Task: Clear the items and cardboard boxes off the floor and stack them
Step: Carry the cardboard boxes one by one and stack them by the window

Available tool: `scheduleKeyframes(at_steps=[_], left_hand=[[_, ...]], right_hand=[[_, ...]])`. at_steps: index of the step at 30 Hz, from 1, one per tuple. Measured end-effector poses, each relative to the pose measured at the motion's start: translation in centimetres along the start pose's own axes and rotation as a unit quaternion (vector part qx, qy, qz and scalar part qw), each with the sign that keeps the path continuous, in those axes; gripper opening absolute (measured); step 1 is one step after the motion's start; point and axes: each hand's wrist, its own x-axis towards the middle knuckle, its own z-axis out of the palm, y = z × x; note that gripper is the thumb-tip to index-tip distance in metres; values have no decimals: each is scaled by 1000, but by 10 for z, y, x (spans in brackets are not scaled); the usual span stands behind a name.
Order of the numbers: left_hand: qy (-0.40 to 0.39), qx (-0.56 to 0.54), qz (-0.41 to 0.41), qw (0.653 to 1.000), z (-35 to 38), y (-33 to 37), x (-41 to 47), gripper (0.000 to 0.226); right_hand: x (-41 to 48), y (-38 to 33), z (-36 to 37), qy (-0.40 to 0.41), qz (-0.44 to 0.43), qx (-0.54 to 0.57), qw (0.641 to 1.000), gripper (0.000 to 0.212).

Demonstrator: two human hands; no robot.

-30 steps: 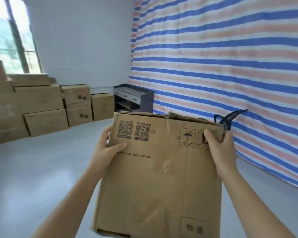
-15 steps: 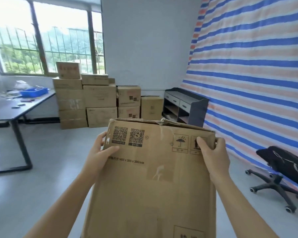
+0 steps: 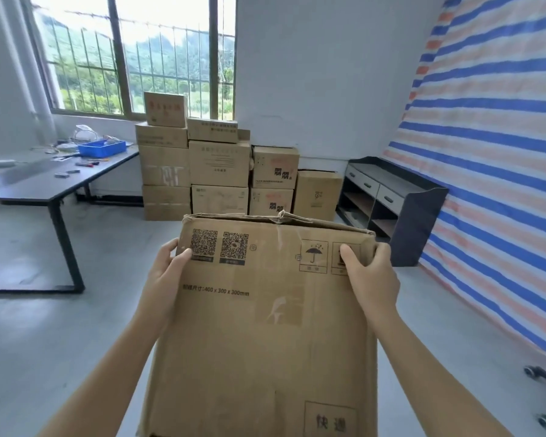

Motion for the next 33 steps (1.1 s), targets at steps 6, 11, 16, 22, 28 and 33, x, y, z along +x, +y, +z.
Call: scheduleKeyframes(at_steps=[6, 11, 16, 22, 28, 33], left_hand=[[-16, -23, -23, 999, 33, -35, 124, 20], [-6, -28, -21, 999, 65, -58, 194, 21], [24, -6, -21, 999, 82, -89, 280, 24], [50, 20, -5, 999, 97, -121, 411, 24], [118, 53, 19, 991, 91, -134, 547, 44], [167, 60, 43, 983, 78, -147, 636, 39]], right_hand=[[103, -10, 58, 28, -33, -32, 999, 30], [172, 1, 101, 64, -42, -53, 996, 30], [250, 5, 162, 51, -70, -64, 994, 30], [367, 2, 257, 4, -94, -44, 995, 30], [487, -23, 365, -42, -117, -2, 992, 32], [556, -39, 448, -65, -136, 42, 988, 40]])
